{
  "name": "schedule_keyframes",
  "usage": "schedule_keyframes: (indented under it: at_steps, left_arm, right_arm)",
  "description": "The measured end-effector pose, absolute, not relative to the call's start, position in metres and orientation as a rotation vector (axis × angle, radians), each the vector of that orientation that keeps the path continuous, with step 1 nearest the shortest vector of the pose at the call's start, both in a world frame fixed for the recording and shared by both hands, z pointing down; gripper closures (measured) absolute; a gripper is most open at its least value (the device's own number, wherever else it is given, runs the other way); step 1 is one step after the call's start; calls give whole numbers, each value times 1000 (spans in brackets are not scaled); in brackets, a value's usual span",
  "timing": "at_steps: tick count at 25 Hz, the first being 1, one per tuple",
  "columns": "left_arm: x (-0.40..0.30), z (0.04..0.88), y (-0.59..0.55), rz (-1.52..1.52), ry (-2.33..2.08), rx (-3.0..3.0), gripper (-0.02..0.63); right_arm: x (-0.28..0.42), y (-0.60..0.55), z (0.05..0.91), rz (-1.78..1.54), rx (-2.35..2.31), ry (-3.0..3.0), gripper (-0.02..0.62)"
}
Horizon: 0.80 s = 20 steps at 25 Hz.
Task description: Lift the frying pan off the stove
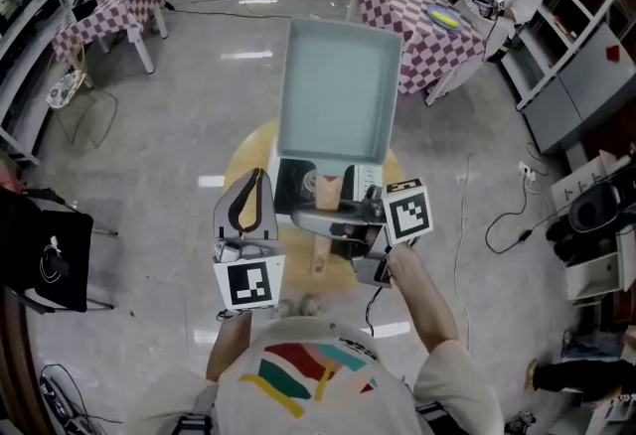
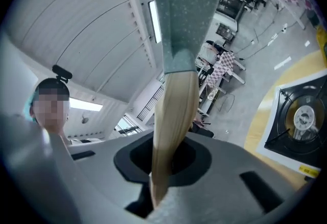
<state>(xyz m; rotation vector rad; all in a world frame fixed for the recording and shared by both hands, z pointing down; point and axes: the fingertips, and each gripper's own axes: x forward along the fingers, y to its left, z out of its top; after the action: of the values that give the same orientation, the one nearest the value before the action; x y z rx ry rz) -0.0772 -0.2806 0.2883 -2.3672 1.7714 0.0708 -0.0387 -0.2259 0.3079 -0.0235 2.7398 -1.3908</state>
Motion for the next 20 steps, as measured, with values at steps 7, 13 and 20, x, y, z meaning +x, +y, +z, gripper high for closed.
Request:
schedule_keyframes:
  at_steps: [7, 13, 20]
  left_arm:
    - [-80, 274, -269, 114, 1752, -2353, 600]
    - [-76, 266, -267, 135, 1738, -2348, 600]
    - [-73, 259, -261, 172, 1723, -2373, 600]
  right_arm:
    - [-40, -191, 294, -1182, -91, 2874, 578]
    - [-34, -178, 287, -1094, -94, 2924, 578]
    - [-35, -168, 283, -1091, -72, 2916, 578]
